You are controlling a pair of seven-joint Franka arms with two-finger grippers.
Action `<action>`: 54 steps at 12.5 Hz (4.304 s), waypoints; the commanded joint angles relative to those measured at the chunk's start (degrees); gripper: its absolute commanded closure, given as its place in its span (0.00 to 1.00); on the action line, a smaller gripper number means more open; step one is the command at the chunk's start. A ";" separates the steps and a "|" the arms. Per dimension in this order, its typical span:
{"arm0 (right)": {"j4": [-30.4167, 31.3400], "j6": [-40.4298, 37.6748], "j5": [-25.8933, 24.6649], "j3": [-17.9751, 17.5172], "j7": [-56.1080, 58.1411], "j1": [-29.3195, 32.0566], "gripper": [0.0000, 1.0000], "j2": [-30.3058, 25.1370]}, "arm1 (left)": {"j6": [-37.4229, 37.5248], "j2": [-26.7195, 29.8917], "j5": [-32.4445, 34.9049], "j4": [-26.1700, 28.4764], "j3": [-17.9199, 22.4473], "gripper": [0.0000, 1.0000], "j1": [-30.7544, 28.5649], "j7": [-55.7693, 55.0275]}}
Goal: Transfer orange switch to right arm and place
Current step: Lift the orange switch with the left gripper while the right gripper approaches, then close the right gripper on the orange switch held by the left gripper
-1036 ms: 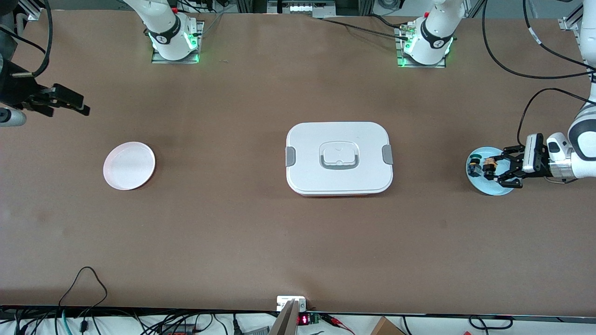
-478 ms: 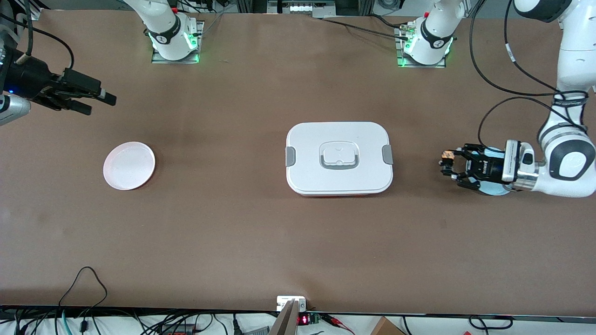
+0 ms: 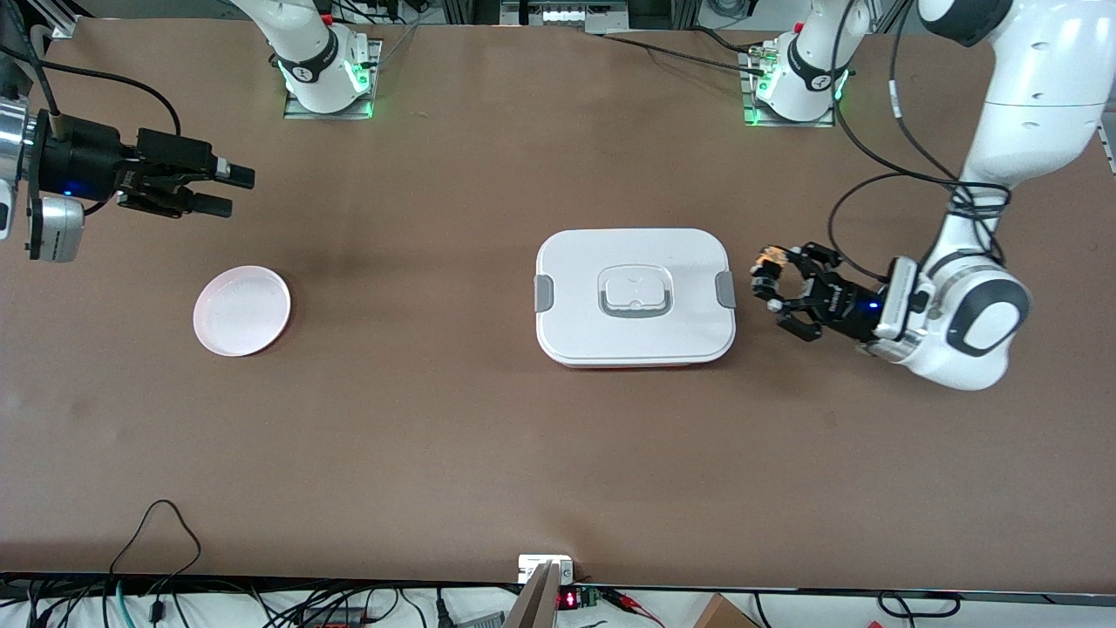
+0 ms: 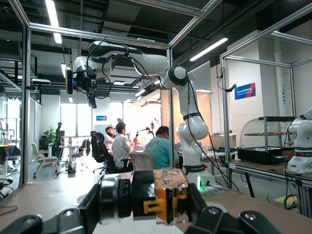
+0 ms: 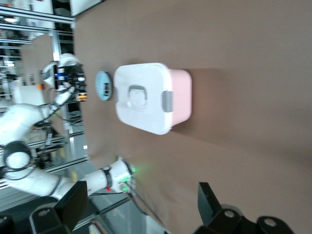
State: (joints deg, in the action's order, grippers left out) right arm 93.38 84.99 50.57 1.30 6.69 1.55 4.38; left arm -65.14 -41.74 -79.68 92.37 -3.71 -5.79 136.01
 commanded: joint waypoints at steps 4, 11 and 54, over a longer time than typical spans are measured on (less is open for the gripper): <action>1.46 -4.13 17.71 0.10 1.40 1.35 0.00 6.25 | -7.69 1.65 -24.35 -3.07 0.90 1.00 16.40 -11.27; 5.50 -2.11 27.12 0.02 -0.09 -0.76 0.00 7.31 | -39.66 5.53 -40.17 -9.56 0.81 1.00 33.62 -21.48; 6.73 0.27 36.44 -0.07 2.37 -9.02 0.94 9.95 | -63.00 5.18 -47.59 -16.44 1.08 0.00 45.96 -22.10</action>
State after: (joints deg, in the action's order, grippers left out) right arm 99.90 85.67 85.05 1.22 7.81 -7.36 14.79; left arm -127.63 -36.48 -126.03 76.32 -2.92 39.71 113.95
